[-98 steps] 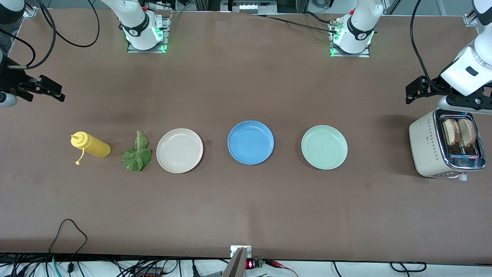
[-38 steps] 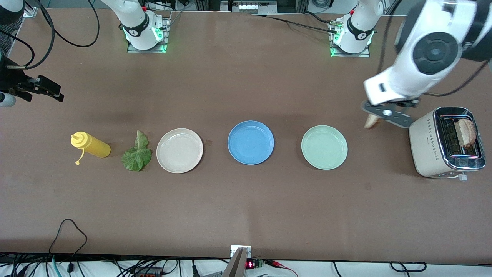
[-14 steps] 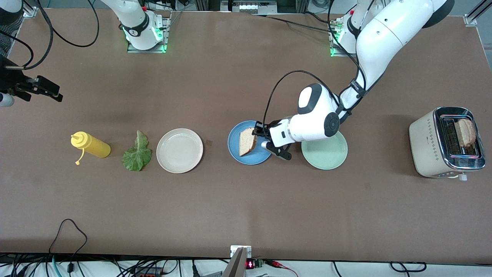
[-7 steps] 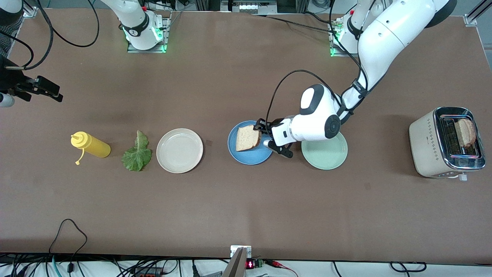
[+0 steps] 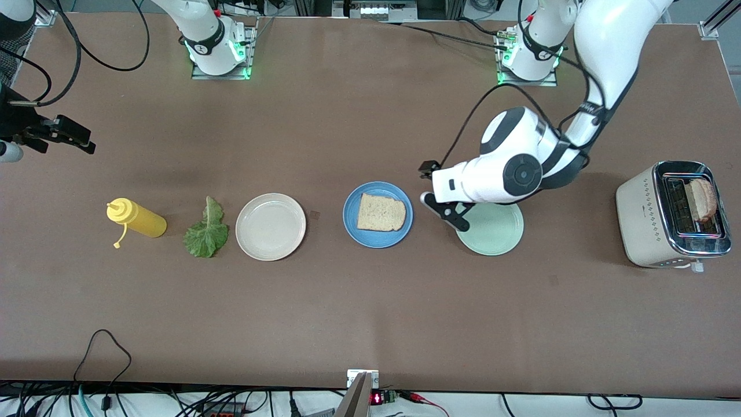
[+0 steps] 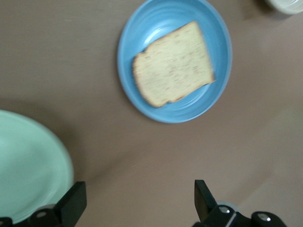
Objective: Make sandwich in blue plate with both arms
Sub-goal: 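Lower the bread onto the blue plate and open the left gripper, then raise the left gripper toward the toaster while the right gripper reaches the lettuce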
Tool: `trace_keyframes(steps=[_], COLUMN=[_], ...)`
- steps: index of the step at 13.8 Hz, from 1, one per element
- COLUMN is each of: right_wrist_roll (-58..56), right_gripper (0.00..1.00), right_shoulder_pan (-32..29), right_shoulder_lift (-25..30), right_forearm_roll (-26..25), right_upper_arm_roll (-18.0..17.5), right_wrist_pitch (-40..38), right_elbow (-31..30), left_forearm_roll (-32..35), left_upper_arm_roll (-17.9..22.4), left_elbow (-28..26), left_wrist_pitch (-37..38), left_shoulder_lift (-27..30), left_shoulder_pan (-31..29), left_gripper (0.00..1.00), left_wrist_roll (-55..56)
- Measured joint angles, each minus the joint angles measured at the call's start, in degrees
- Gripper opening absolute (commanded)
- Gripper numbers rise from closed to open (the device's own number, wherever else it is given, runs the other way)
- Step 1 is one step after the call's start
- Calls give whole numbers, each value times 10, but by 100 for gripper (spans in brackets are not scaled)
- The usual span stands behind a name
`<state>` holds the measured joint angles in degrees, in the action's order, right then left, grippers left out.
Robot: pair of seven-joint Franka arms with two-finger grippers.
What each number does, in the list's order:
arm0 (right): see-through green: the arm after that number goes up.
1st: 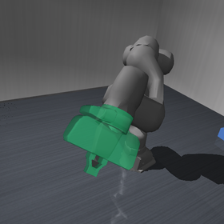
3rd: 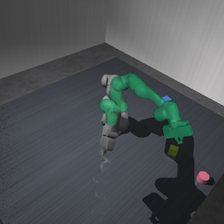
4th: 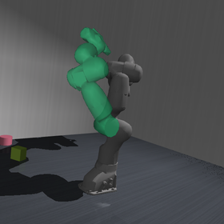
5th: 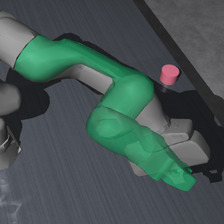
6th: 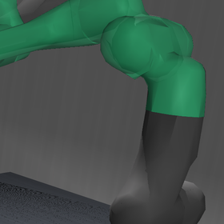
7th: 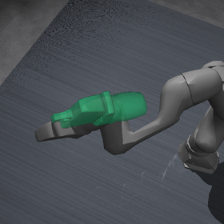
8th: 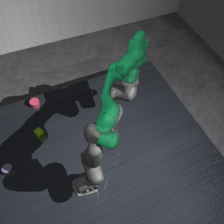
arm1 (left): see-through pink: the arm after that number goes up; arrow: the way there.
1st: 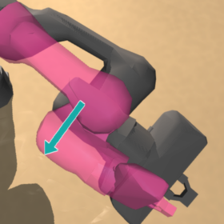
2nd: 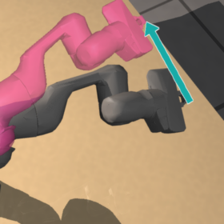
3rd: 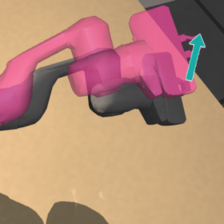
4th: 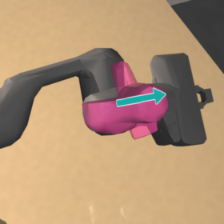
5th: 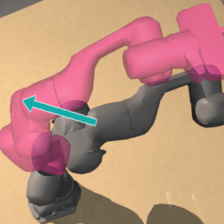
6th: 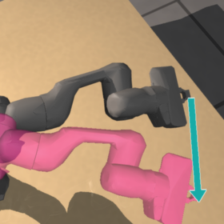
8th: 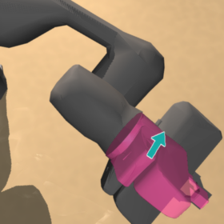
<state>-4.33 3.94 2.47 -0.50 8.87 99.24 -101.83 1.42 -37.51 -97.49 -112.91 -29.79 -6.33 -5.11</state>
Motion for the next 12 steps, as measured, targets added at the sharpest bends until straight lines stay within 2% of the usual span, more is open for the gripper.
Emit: trace_keyframes(steps=[3,5,9,12], right_wrist_roll=[0,0,4,22], right_gripper=[100,100,100,100], right_shoulder_pan=[0,5,47,80], right_shoulder_lift=[-4,-16,-64,-113], right_forearm_roll=[0,1,2,4], right_upper_arm_roll=[0,-4,-9,-10], right_wrist_pitch=[1,9,24,58], right_elbow=[0,1,4,4], left_forearm_roll=[128,172,181,160], left_upper_arm_roll=[1,2,2,2], left_elbow=[16,46,145,198], left_wrist_pitch=[50,95,179,239], left_shoulder_lift=[47,74,115,122], left_shoulder_pan=[-8,-12,-24,-34], left_gripper=[100,100,100,100], left_wrist_roll=[18,50,112,215])
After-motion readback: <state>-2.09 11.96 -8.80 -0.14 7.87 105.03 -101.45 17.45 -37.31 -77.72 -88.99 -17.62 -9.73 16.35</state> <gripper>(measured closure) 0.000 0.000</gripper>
